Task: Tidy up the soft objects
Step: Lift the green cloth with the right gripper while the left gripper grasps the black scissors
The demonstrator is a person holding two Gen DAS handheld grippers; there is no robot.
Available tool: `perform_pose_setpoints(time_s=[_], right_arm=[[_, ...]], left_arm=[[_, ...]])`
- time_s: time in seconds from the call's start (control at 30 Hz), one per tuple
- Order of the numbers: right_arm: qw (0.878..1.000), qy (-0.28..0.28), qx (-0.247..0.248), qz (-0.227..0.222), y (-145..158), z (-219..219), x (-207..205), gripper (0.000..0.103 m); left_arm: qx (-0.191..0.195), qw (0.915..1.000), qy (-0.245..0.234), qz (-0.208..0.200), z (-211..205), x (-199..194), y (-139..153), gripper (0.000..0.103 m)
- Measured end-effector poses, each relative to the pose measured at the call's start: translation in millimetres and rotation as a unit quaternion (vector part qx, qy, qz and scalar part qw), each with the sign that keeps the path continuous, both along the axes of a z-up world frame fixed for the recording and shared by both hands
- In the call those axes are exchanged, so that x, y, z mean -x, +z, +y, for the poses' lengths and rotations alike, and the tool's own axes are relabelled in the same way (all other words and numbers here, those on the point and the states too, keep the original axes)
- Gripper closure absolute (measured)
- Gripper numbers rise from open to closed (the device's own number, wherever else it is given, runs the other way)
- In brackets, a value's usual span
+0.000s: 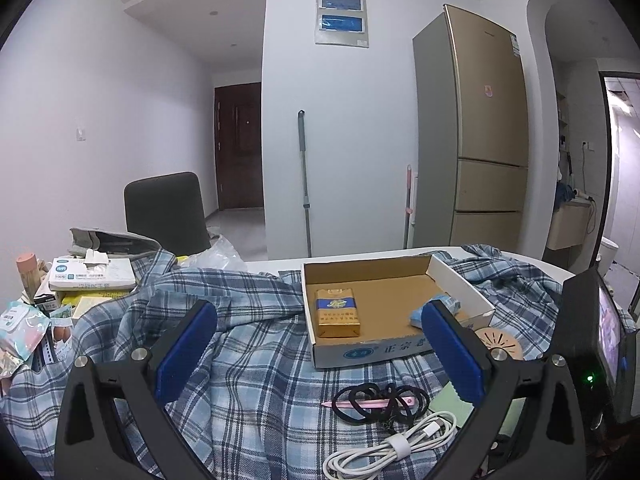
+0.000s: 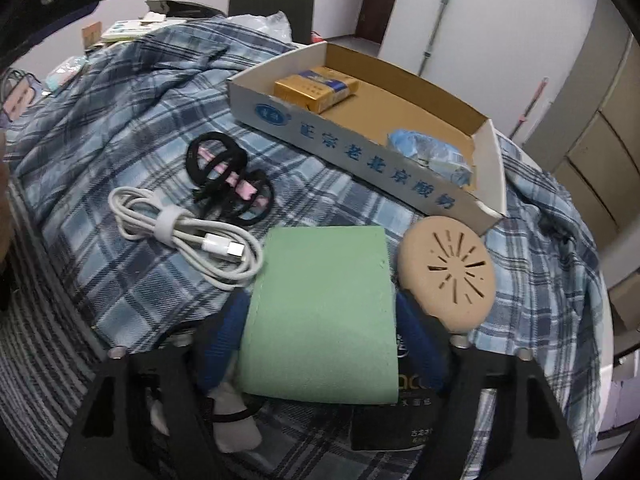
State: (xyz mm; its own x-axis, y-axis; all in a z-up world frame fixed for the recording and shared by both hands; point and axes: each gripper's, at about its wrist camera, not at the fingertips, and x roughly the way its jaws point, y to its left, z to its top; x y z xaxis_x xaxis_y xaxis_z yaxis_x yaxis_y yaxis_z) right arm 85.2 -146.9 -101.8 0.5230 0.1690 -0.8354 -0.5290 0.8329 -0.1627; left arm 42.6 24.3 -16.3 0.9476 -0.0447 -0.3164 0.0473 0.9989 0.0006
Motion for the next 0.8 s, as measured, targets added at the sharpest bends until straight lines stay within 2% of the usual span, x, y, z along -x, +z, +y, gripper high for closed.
perform_pose_setpoints(time_s=[0.1, 0.27, 0.43, 0.57, 0.67, 0.73, 0.8], right_arm=[[1.0, 0.006, -0.004, 0.004, -1, 1, 0, 0.034], [0.999, -0.008, -0.027, -0.026, 13, -6, 2, 0.034], [0.992, -0.037, -0.084, -0.084, 45, -28, 4, 0.034], [0.985, -0.049, -0.099, -0.131, 68, -44, 8, 0.034], [0.984, -0.055, -0.099, -0.141, 71, -58, 10, 0.033], [0.98, -0.069, -0.116, -0.146, 70, -71, 9, 0.033], [0.976, -0.082, -0.144, -0.143, 68, -83, 6, 0.033]], left_arm=[[0.001, 1.0, 0.003, 0.004, 1, -1, -1, 0.0], [0.004, 1.0, 0.003, 0.006, 3, -2, -1, 0.0], [0.001, 0.9998, 0.003, 0.017, 3, -6, -3, 0.0], [-0.011, 0.9992, -0.005, 0.039, -3, -14, -8, 0.0], [-0.016, 0.9969, -0.035, 0.069, -9, -24, -14, 0.0], [-0.021, 0.9925, -0.063, 0.102, -16, -35, -20, 0.0], [-0.023, 0.978, -0.118, 0.171, -27, -53, -35, 0.0]])
